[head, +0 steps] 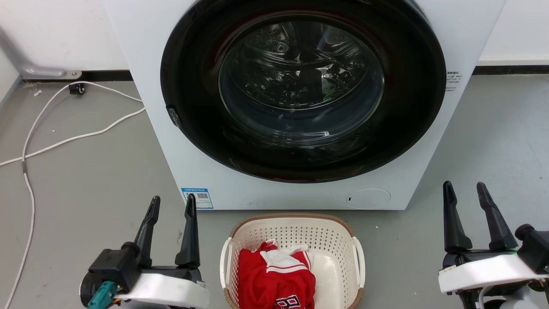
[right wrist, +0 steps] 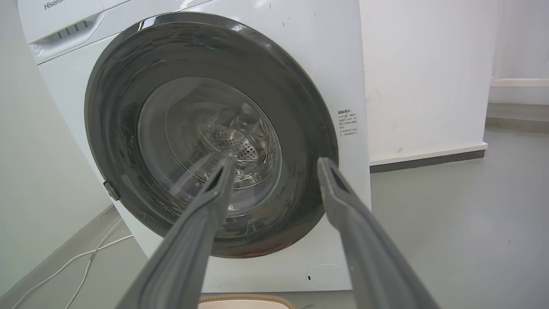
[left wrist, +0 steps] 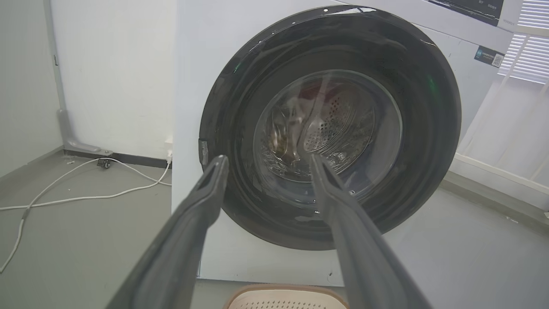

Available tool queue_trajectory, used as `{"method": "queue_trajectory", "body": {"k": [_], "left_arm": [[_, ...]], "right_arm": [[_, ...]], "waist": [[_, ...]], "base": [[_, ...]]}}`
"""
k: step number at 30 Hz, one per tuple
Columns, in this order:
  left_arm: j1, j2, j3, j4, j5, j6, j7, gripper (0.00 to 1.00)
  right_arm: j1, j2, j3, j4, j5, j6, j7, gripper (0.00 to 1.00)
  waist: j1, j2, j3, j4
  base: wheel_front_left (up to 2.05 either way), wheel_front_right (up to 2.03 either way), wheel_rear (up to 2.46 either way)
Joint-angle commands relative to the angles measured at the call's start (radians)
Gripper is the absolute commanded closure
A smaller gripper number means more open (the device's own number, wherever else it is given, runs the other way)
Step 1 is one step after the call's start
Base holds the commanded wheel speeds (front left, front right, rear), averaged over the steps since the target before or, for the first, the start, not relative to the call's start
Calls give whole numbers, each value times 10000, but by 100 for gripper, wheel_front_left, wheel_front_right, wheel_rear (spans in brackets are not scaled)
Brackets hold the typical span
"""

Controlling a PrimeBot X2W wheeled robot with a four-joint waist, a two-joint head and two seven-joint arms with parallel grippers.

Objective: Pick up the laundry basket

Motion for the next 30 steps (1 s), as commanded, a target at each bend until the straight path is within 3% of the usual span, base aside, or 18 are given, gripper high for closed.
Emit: {"method": "queue_trajectory", "body": {"k": [1, 10, 18, 25, 30], "left_arm": [[54, 77, -76, -88, 192, 67, -65, 0], [126, 292, -533, 154, 806, 224, -271, 0], [230, 225, -580, 299, 1274, -8, -439, 0], [353, 4, -389, 116, 1484, -363, -572, 0], [511, -209, -151, 367, 1685, -858, -671, 0]], "right_arm": [[59, -21, 6, -79, -209, 20, -85, 0], [133, -21, 62, 54, -1160, 21, -284, 0], [199, -20, 104, 9, -1670, 21, -457, 0], [217, -19, 146, -81, -2209, 13, -592, 0], [263, -18, 161, -34, -2152, 13, -689, 0]], "waist": [[0, 0, -4, -5], [0, 0, -22, -38], [0, 0, -10, -42], [0, 0, 2, -49], [0, 0, -13, -57]], "base": [[0, 0, 0], [0, 0, 0], [0, 0, 0], [0, 0, 0], [0, 0, 0]]}}
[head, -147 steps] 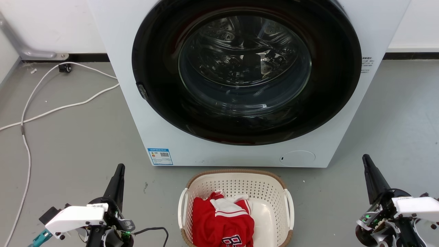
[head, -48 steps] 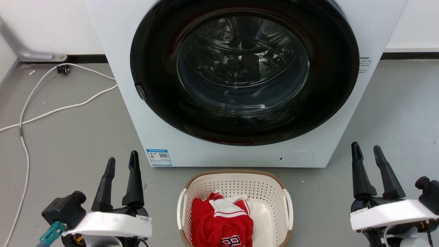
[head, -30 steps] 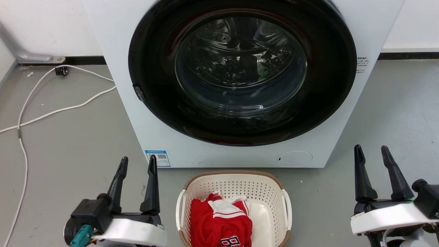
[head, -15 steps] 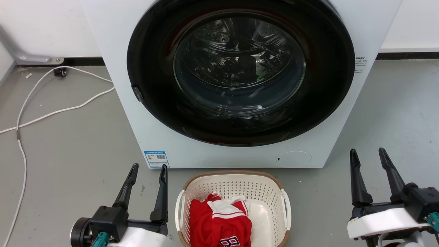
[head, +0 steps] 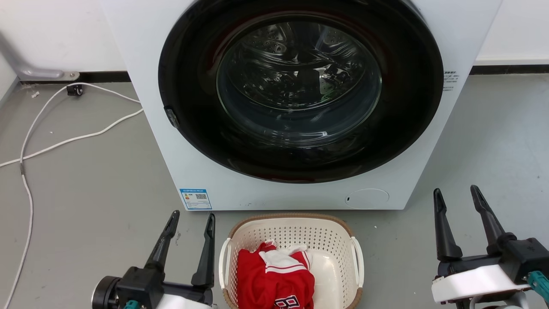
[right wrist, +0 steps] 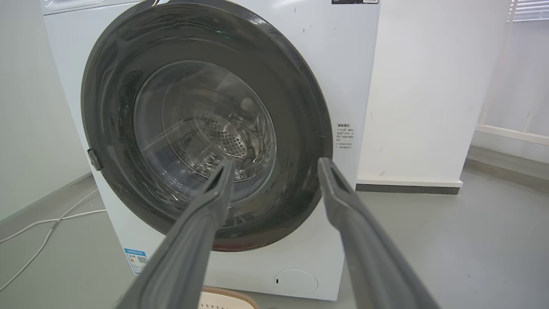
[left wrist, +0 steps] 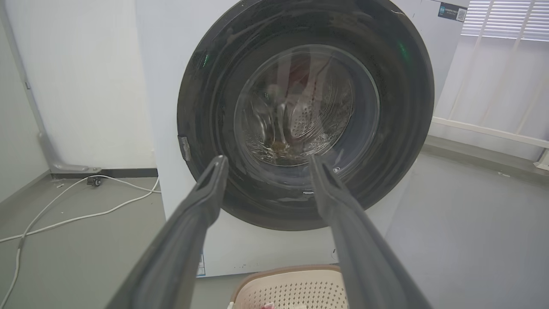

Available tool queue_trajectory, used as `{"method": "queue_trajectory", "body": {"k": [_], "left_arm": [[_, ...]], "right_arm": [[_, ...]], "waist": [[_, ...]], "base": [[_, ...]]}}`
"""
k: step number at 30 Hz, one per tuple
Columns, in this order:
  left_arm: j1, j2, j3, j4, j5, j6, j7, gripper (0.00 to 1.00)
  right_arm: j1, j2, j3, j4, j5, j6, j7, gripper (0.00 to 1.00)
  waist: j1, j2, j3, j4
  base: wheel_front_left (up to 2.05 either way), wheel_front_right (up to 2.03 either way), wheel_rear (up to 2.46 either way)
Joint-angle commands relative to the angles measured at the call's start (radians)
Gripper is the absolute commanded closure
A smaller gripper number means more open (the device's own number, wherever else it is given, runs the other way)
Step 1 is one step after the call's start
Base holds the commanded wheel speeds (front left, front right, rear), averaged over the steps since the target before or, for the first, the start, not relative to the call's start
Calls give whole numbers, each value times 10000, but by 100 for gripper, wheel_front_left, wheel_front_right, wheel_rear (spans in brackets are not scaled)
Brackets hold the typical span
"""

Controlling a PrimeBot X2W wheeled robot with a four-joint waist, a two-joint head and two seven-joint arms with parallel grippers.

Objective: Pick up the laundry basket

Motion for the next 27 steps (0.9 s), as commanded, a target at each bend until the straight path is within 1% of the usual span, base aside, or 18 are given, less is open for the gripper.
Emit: {"method": "queue_trajectory", "body": {"k": [1, 6, 12, 27], "left_arm": [[39, -34, 32, -3, 204, -71, -75, 0], [120, -192, 193, 143, 630, -305, -165, 0], [211, -302, 283, 147, 1148, -422, -278, 0], [214, -434, 436, 241, 1217, -587, -285, 0]], "right_arm": [[52, -16, 1, -28, -177, -3, -87, 0], [79, -16, 26, -24, -487, -3, -190, 0], [158, -14, 80, 153, -522, -3, -281, 0], [84, -14, 89, 529, -137, -3, -270, 0]], "waist": [[0, 0, -4, -2], [0, 0, -12, -14], [0, 0, -34, -32], [0, 0, -13, 1]], "base": [[0, 0, 0], [0, 0, 0], [0, 0, 0], [0, 0, 0]]}}
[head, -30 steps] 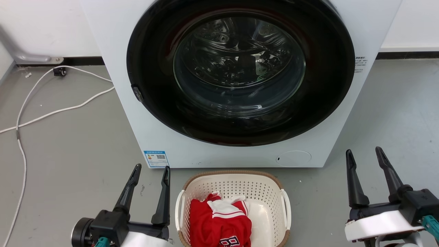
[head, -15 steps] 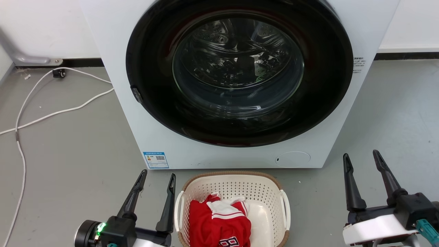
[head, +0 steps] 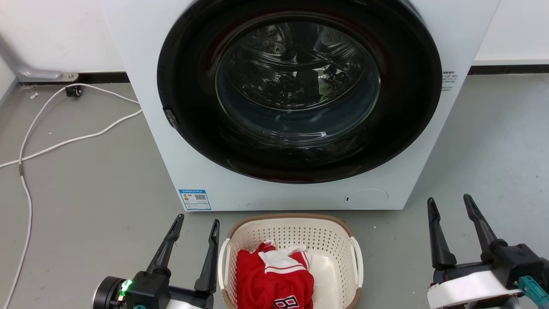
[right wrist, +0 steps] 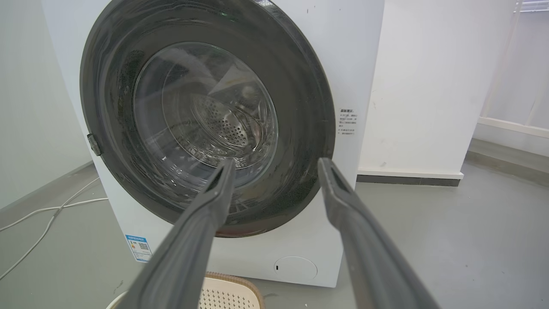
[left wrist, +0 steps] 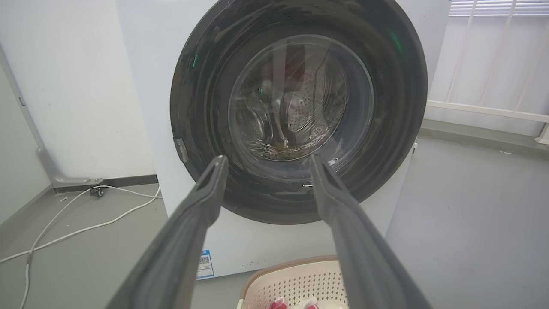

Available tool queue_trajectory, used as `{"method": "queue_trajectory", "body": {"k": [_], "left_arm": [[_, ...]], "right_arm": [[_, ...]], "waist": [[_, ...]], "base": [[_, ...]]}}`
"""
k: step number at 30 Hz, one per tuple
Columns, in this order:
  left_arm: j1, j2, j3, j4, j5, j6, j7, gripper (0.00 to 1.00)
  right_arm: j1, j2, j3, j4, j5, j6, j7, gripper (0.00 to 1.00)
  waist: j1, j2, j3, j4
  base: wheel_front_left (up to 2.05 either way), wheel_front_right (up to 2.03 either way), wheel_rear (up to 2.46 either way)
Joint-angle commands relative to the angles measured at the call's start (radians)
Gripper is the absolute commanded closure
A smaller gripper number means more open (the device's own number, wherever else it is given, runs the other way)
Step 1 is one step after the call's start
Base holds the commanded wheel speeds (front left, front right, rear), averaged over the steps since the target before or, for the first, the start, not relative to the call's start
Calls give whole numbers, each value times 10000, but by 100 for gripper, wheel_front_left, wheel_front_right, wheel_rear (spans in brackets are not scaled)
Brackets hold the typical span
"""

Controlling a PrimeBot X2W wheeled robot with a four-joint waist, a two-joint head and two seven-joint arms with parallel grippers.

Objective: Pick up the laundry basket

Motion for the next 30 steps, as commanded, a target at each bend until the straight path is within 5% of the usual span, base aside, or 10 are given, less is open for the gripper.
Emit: {"method": "queue_trajectory", "body": {"k": [1, 16, 30], "left_arm": [[64, -8, 34, 10, 36, -21, -74, 0], [-34, -33, 141, 158, -43, -73, -55, 0], [-2355, 298, 439, 1970, -431, -125, -53, 0]], "right_arm": [[-10, -12, -8, 32, 26, -3, -21, 0], [-119, -11, 38, 183, 43, -3, -21, 0], [-2131, -8, 315, 1311, -659, -3, -19, 0]], "waist": [[0, 0, -1, 12], [0, 0, 409, -1], [0, 0, 3696, -37]], "base": [[0, 0, 0], [0, 0, 0], [0, 0, 0]]}}
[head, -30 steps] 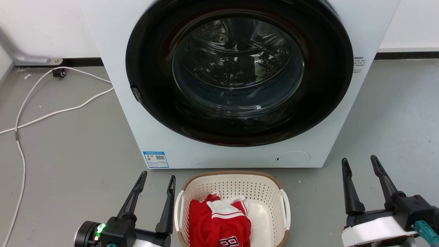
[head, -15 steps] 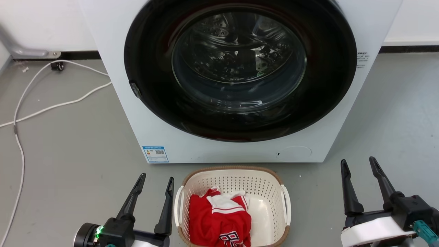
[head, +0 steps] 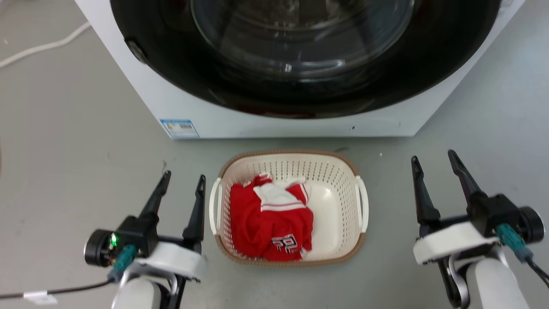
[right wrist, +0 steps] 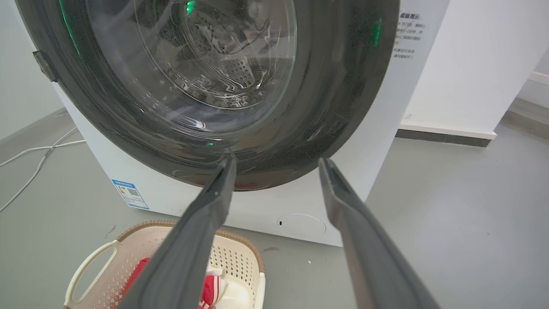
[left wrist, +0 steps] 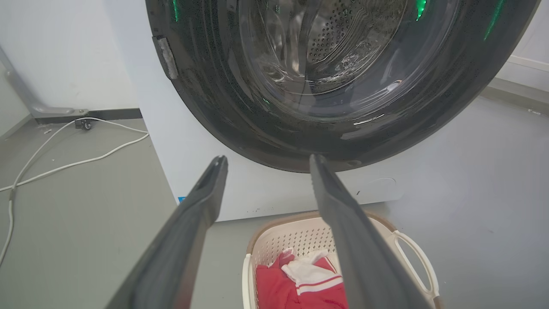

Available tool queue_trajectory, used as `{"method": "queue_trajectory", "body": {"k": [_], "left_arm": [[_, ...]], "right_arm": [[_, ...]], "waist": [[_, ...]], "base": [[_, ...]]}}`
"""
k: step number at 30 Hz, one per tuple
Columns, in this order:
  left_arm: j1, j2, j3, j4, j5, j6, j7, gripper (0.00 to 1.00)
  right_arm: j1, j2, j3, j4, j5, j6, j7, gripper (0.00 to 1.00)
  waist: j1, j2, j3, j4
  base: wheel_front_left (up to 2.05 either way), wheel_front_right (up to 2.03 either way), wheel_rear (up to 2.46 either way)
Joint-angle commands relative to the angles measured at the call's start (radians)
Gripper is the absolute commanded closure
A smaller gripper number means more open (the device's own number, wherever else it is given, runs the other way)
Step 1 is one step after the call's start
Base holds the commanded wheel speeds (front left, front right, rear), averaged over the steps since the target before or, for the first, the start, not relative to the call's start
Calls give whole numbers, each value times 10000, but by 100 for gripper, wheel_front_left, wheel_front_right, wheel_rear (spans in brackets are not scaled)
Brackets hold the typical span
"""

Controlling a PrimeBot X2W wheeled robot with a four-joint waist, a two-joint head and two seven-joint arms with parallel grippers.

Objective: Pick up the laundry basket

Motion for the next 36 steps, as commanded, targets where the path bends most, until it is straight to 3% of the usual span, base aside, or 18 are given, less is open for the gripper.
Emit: {"method": "queue_trajectory", "body": {"k": [1, 9, 15, 26, 36], "left_arm": [[-232, 88, -2, 120, -80, -19, -26, 0], [-2572, 973, -574, 1707, -849, -44, -28, 0], [-4415, 1508, -1377, 3503, -1441, -47, -28, 0], [-6707, 2089, -4637, 6545, -3548, -47, 27, 0], [-7779, 2361, -7178, 7528, -5661, -48, 642, 0]], "right_arm": [[-268, 2, 44, 91, -106, -3, -2, 0], [-2298, -4, 7, 1693, -112, -3, 371, 0], [-3806, -3, -171, 3162, 665, -3, 919, 0], [-5658, -1, -204, 6077, 614, -3, 1617, 0], [-6947, 2, -81, 8207, 774, -3, 2148, 0]], "waist": [[-1, -1, 977, -5], [-1, -1, 2807, 22], [-1, -1, 4059, 148], [-1, -1, 5041, 407], [-1, -1, 5395, 489]], "base": [[0, 0, 0], [0, 0, 0], [0, 0, 0], [0, 0, 0], [0, 0, 0]]}}
